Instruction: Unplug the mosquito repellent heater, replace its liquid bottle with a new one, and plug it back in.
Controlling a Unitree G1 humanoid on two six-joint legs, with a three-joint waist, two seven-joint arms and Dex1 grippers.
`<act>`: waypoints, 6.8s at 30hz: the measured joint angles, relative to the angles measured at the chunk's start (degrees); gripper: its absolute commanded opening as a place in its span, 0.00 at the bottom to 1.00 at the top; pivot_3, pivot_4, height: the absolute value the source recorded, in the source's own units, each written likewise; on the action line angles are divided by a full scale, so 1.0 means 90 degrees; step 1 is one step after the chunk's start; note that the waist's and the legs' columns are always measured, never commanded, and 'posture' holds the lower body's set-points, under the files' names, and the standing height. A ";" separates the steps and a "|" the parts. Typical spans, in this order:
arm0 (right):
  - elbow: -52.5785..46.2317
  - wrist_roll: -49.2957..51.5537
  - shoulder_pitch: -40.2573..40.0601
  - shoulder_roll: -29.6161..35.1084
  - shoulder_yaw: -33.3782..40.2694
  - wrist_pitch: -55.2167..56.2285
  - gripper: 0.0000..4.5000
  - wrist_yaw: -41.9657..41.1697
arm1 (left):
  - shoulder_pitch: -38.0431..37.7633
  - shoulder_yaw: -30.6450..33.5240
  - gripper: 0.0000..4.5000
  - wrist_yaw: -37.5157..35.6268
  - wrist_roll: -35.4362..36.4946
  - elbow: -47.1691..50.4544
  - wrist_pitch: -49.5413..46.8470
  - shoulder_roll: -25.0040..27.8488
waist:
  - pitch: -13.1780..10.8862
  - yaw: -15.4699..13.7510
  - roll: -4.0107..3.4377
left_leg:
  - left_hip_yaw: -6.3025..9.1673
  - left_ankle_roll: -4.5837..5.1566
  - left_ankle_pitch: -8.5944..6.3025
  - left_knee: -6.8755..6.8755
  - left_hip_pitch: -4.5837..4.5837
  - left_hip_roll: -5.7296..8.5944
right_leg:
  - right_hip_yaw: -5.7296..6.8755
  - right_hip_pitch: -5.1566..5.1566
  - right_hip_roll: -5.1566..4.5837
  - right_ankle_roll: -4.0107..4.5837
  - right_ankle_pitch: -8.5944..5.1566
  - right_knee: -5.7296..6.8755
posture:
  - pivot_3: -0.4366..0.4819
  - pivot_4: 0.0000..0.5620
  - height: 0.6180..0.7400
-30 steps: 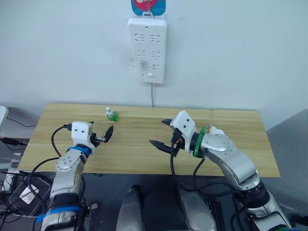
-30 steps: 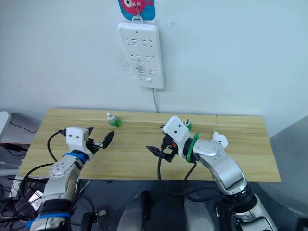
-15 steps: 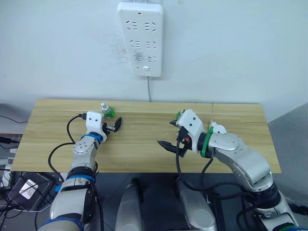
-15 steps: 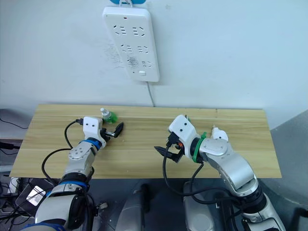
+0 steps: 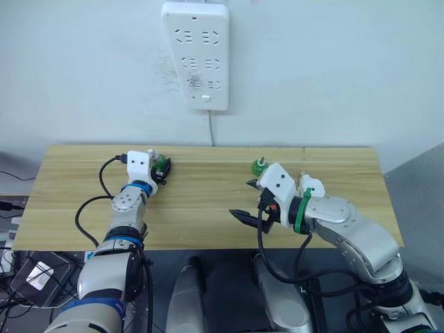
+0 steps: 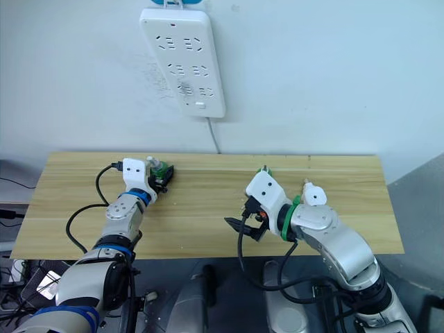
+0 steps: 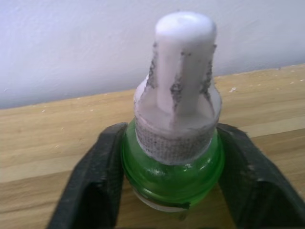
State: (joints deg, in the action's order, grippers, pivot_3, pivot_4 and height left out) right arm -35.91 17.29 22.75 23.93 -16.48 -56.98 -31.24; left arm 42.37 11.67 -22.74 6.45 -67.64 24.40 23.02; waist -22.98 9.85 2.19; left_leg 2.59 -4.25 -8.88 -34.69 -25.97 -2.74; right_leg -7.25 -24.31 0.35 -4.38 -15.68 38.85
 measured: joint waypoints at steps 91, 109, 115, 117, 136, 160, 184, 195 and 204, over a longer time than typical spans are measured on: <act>0.1350 0.0255 0.0801 -0.0527 -0.0289 0.2136 0.23 -0.0880 | -0.2309 -0.1834 0.50 -0.4311 0.2281 0.8308 -0.5220 0.0885 | 0.0903 -0.0029 0.0058 | 0.0066 -0.0037 0.0028 -0.0030 0.0010 0.0005 | 0.0055 0.0027 0.0003 0.0045 0.0032 0.0060 | 0.29 0.33 0.96; 0.1463 0.0362 0.0804 -0.0488 -0.0043 0.2188 0.23 -0.0970 | -0.2499 -0.1759 0.93 -0.3868 0.2288 0.8525 -0.5583 0.0905 | 0.0904 -0.0037 0.0057 | 0.0065 -0.0031 0.0032 -0.0037 0.0015 0.0005 | 0.0051 0.0026 0.0006 0.0045 0.0032 0.0080 | 0.29 0.34 0.96; 0.1462 0.0362 0.0804 -0.0487 -0.0045 0.2179 0.23 -0.0972 | -0.2429 -0.1770 0.79 -0.3796 0.2287 0.8529 -0.5551 0.0754 | 0.0904 -0.0038 0.0057 | 0.0065 -0.0031 0.0032 -0.0038 0.0016 0.0005 | 0.0051 0.0026 0.0006 0.0045 0.0032 0.0084 | 0.29 0.34 0.96; 0.1461 0.0362 0.0804 -0.0487 -0.0045 0.2177 0.23 -0.0971 | -0.2429 -0.1774 0.66 -0.3811 0.2288 0.8529 -0.5552 0.0751 | 0.0904 -0.0037 0.0057 | 0.0066 -0.0031 0.0032 -0.0038 0.0016 0.0005 | 0.0052 0.0025 0.0006 0.0045 0.0032 0.0087 | 0.29 0.34 0.96; 0.3558 0.0722 0.2108 0.0214 -0.0283 0.3862 0.23 -0.4365 | -0.2162 -0.2160 0.50 -0.4829 0.2329 0.8780 -0.5653 0.1301 | 0.0904 -0.0023 0.0057 | 0.0066 -0.0027 0.0033 -0.0041 0.0022 0.0004 | 0.0053 0.0028 0.0009 0.0044 0.0031 0.0090 | 0.28 0.36 0.96; 0.0256 -0.0313 -0.0191 -0.0756 0.0067 0.1927 0.92 0.0353 | -0.2133 -0.2204 0.50 -0.4031 0.1648 0.8073 -0.4879 0.0672 | 0.0907 -0.0001 0.0054 | 0.0057 -0.0026 0.0035 -0.0049 0.0023 0.0005 | 0.0038 0.0021 0.0010 0.0021 0.0016 0.0112 | 0.23 0.35 0.96; 0.2818 0.0643 0.1888 0.0655 -0.0359 0.3329 0.22 -0.3980 | -0.2117 -0.2499 0.50 -0.4914 0.1677 0.8541 -0.4991 0.1173 | 0.0907 0.0047 0.0052 | 0.0061 -0.0024 0.0035 -0.0038 0.0029 0.0006 | 0.0045 0.0027 0.0010 0.0025 0.0017 0.0107 | 0.27 0.36 0.96; 0.1881 0.1071 0.1171 0.0916 0.0560 0.2831 1.00 -0.3383 | -0.2141 -0.2326 0.50 -0.4704 0.1619 0.8460 -0.4681 0.1155 | 0.0907 -0.0017 0.0052 | 0.0057 -0.0024 0.0035 -0.0047 0.0028 0.0005 | 0.0039 0.0025 0.0012 0.0018 0.0013 0.0110 | 0.25 0.36 0.96; 0.1037 0.0689 0.0521 -0.0199 0.0303 0.2458 1.00 -0.1420 | -0.2119 -0.2336 0.50 -0.4656 0.1528 0.8205 -0.4452 0.0923 | 0.0911 0.0074 0.0047 | 0.0055 -0.0024 0.0036 -0.0047 0.0030 0.0003 | 0.0034 0.0023 0.0016 0.0019 0.0014 0.0114 | 0.22 0.35 0.96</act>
State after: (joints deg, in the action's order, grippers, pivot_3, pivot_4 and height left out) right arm -26.57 23.49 27.45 22.15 -13.75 -34.86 -44.01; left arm 23.29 -9.36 -64.64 20.20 6.20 -15.67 31.32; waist -14.78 10.51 2.62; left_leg 3.09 -4.47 -8.56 -35.11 -25.70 -2.72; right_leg -6.94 -24.10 0.50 -4.22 -15.55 39.88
